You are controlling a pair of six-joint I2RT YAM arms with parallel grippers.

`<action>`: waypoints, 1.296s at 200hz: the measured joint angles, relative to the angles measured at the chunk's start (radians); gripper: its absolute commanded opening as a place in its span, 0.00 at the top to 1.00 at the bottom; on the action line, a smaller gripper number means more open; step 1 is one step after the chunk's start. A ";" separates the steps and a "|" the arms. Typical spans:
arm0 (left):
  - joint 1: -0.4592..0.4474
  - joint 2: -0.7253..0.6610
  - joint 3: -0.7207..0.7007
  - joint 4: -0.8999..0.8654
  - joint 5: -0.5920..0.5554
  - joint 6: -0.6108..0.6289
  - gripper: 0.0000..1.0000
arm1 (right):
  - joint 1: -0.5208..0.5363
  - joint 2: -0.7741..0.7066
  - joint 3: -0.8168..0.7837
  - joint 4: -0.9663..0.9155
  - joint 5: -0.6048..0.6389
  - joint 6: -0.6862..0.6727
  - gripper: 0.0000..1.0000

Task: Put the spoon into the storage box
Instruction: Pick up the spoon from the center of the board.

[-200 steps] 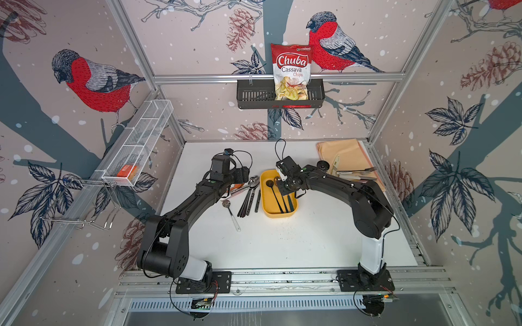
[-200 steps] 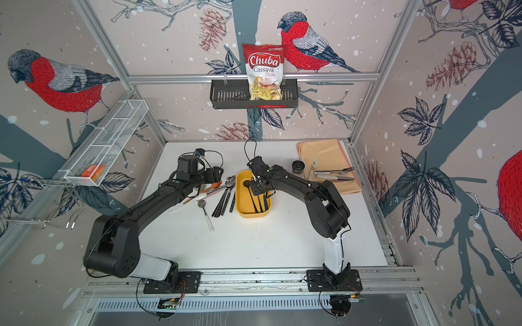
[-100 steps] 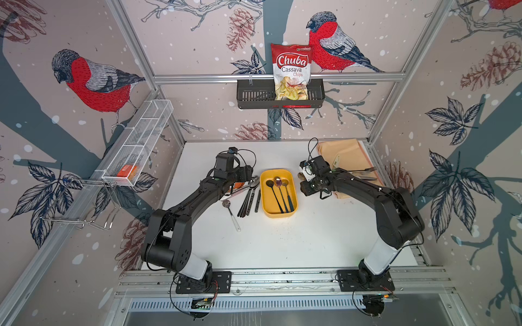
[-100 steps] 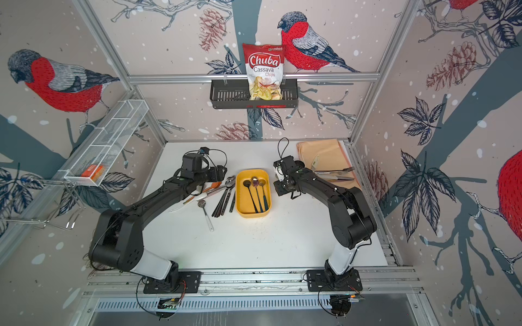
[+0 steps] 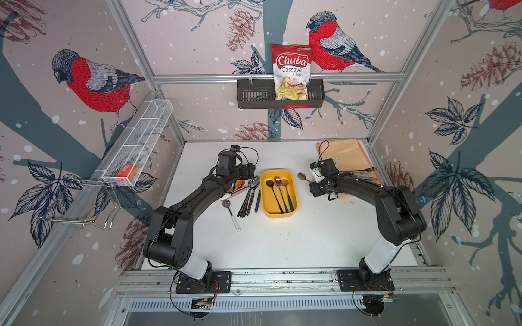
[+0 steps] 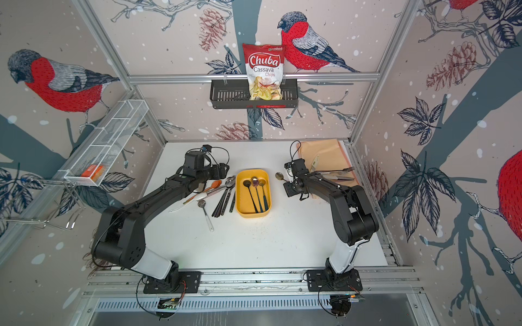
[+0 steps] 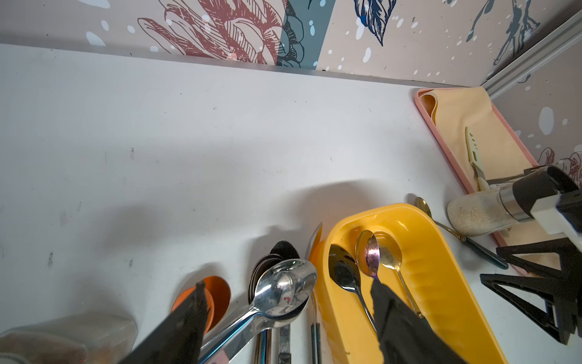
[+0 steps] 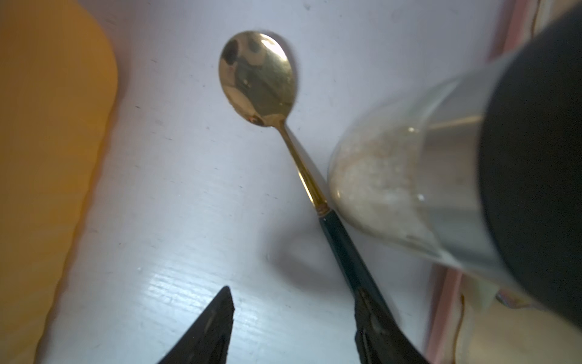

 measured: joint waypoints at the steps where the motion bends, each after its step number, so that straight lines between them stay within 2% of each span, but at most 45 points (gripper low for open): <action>1: -0.001 0.000 0.000 0.000 0.000 0.000 0.17 | -0.001 0.000 0.000 0.001 0.000 0.000 0.38; 75: -0.006 0.000 0.001 0.000 -0.003 0.000 0.17 | -0.043 0.026 -0.016 0.038 -0.006 -0.057 0.38; 144: -0.008 -0.011 -0.002 0.000 -0.004 0.000 0.17 | -0.067 0.052 -0.017 0.044 -0.085 -0.075 0.39; 196: -0.009 -0.012 -0.005 0.000 -0.007 -0.007 0.17 | -0.031 0.060 -0.026 0.058 -0.097 -0.075 0.46; 241: -0.009 -0.012 -0.007 0.000 -0.009 -0.015 0.17 | 0.003 0.075 -0.022 0.086 -0.093 -0.071 0.61; 259: -0.009 -0.012 -0.008 0.000 -0.009 -0.016 0.17 | 0.007 0.086 -0.013 0.091 -0.094 -0.067 0.63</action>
